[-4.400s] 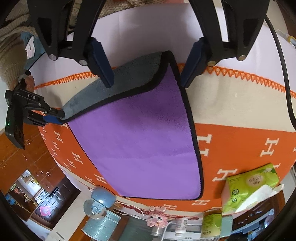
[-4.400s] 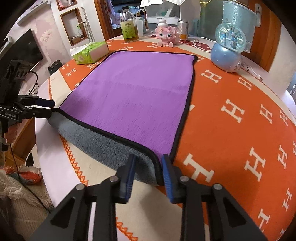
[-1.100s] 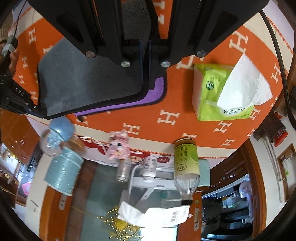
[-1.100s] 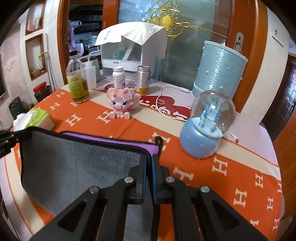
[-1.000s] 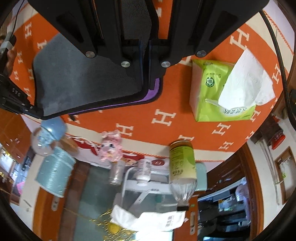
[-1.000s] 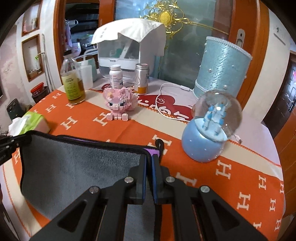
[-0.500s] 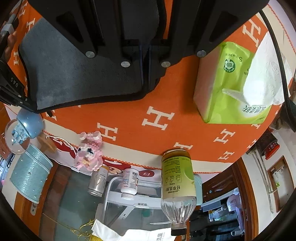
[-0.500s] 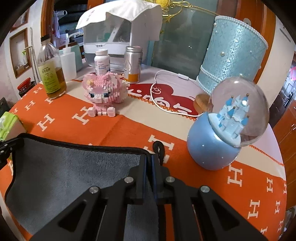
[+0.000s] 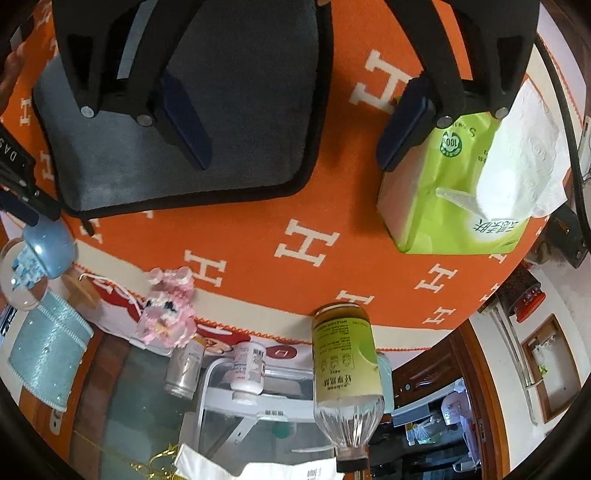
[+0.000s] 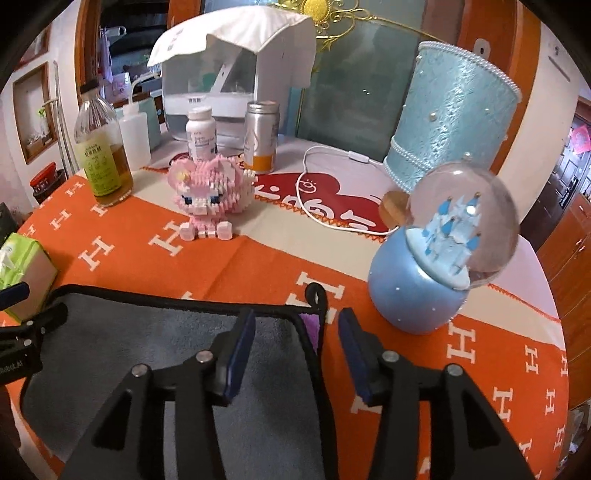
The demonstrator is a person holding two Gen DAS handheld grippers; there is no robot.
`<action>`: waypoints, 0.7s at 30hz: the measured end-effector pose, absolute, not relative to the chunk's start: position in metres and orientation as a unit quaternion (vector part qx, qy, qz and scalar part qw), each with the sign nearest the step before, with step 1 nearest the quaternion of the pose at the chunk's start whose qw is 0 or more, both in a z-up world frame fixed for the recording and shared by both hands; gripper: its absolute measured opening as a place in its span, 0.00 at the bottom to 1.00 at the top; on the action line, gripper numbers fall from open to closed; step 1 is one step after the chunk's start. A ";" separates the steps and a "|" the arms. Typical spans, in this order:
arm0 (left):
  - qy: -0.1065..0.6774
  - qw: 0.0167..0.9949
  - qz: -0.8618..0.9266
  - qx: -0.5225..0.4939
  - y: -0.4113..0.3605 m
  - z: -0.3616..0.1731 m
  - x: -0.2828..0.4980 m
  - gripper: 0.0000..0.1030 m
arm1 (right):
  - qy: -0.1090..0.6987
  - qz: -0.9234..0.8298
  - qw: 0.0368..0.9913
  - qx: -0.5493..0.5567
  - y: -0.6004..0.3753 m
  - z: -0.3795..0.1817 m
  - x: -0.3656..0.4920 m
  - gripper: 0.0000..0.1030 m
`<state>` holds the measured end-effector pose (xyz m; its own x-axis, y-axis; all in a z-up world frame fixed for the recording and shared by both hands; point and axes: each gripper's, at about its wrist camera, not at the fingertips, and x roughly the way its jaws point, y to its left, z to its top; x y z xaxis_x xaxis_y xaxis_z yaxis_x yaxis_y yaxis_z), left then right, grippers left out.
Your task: Fold towel
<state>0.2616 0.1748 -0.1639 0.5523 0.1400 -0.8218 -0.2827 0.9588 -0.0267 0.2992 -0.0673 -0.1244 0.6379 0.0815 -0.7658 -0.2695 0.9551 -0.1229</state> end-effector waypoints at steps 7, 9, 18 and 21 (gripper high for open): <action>0.461 0.877 0.113 -0.077 0.162 -0.149 0.251 0.88 | 0.422 0.096 0.897 -0.093 -0.071 -0.113 0.282 0.47; 0.455 0.881 0.109 -0.071 0.155 -0.144 0.246 0.88 | 0.426 0.094 0.896 -0.084 -0.073 -0.110 0.273 0.47; 0.429 0.901 0.055 -0.035 0.121 -0.111 0.222 0.99 | 0.427 0.076 0.900 -0.042 -0.089 -0.092 0.238 0.58; 0.418 0.907 0.045 -0.033 0.113 -0.097 0.212 0.99 | 0.425 0.071 0.902 -0.035 -0.093 -0.081 0.227 0.61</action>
<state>0.2118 0.1130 -0.0972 0.6472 0.0542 -0.7604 -0.1088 0.9938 -0.0217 0.2266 -0.0926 -0.0808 0.6295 0.0972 -0.7709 -0.1574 0.9875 -0.0039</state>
